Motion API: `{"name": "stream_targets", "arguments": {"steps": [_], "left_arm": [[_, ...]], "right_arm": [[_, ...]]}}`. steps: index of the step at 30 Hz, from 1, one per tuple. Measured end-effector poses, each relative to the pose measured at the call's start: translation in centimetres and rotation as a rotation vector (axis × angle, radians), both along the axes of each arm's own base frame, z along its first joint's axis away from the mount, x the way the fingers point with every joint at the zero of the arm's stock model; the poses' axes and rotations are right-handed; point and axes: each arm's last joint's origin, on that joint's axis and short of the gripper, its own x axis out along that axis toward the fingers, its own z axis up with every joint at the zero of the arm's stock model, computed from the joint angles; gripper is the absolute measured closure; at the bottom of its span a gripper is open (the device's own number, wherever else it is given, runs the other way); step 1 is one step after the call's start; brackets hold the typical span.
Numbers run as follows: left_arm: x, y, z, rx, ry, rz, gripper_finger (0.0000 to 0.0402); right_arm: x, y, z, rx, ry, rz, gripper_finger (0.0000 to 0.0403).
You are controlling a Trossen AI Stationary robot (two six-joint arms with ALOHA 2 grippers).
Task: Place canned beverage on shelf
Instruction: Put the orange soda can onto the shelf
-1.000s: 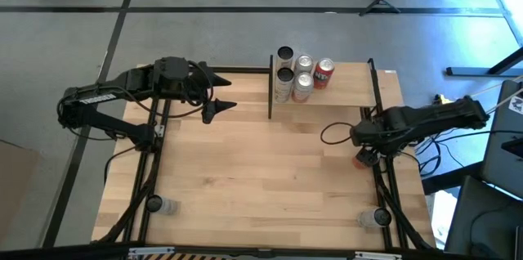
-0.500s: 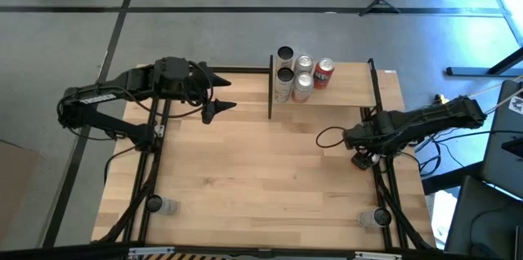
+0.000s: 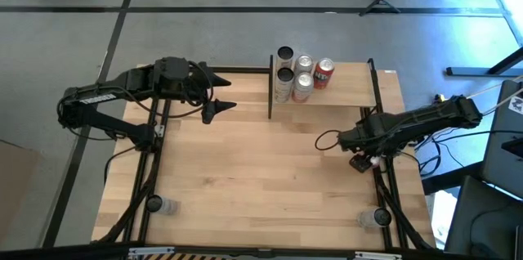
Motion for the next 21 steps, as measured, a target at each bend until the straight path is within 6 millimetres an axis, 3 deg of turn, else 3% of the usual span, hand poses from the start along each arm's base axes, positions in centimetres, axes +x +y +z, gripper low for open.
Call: {"name": "stream_targets", "arguments": {"steps": [3,7,15,21], "left_arm": [[0.0,0.0,0.0,0.0,0.0,0.0,0.0051],[0.0,0.0,0.0,0.0,0.0,0.0,0.0051],[0.0,0.0,0.0,-0.005,-0.001,-0.002,0.0051],[0.0,-0.1,0.0,-0.017,-0.002,-0.022,0.0051]], "right_arm": [[-0.1,0.0,0.1,-0.001,0.003,0.0,0.0153],[0.5,0.0,0.9,-0.031,-0.053,0.011,0.0154],[3.4,0.4,2.5,-0.048,-0.33,0.019,0.0154],[5.7,0.8,2.0,-0.051,-0.335,0.082,0.0154]]}}
